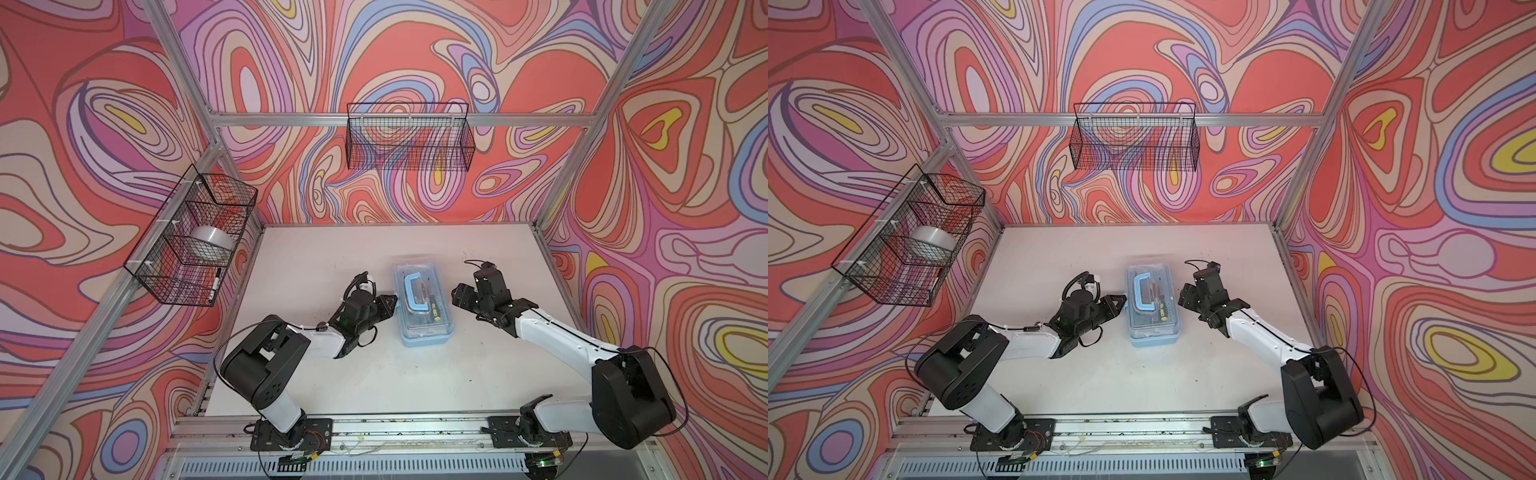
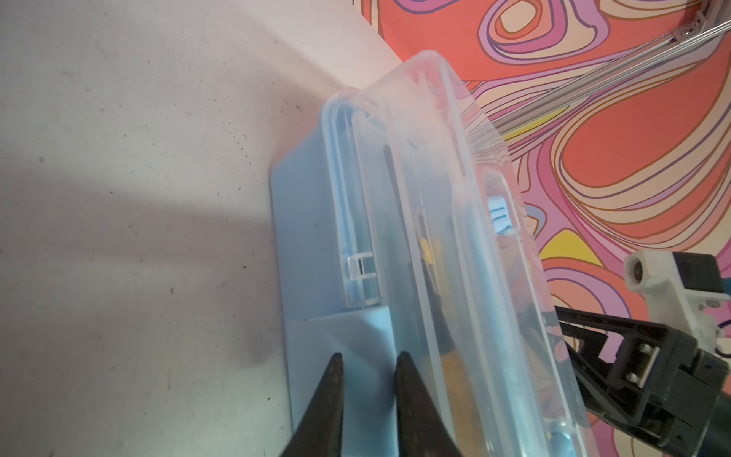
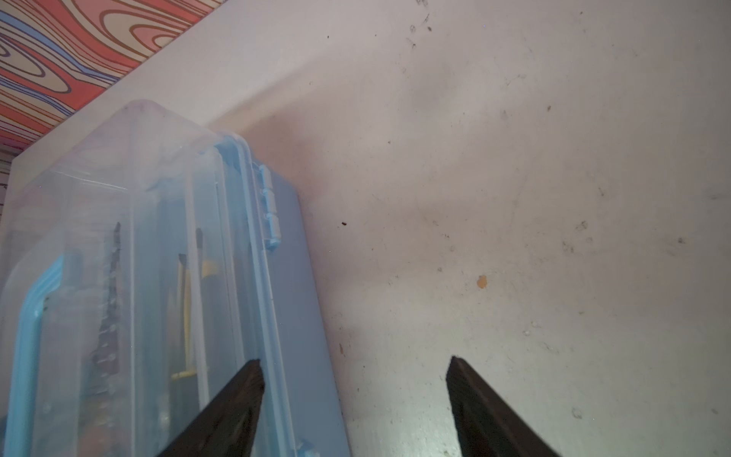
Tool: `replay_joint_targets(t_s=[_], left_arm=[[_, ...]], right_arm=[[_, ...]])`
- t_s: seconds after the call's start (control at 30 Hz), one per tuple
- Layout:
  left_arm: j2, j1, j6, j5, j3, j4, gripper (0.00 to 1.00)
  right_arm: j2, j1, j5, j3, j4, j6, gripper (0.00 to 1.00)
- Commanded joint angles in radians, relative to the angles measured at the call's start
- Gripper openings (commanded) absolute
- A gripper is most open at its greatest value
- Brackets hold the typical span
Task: Pack the tool kit
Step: 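Release the blue handle and draw the right gripper back beside the box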
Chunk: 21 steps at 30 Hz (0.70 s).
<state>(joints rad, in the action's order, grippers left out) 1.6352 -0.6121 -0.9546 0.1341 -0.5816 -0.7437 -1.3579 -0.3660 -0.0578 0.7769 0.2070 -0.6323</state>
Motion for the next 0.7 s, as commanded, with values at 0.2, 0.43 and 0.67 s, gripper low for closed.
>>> replay_joint_targets(t_s=[0.2,0.43,0.67], left_arm=[[0.013,-0.009,-0.021,0.026,0.024,-0.036,0.24],[0.061,-0.009,-0.066,0.039,0.092,-0.178,0.24],[0.16,-0.009,-0.105,0.042,0.119,-0.315,0.24]], right_arm=[[-0.067,0.051,0.12,-0.04,-0.084,-0.052,0.78],[-0.149,0.062,0.293,-0.103,-0.25,-0.124,0.77],[-0.183,0.061,0.396,-0.142,-0.393,-0.16,0.77]])
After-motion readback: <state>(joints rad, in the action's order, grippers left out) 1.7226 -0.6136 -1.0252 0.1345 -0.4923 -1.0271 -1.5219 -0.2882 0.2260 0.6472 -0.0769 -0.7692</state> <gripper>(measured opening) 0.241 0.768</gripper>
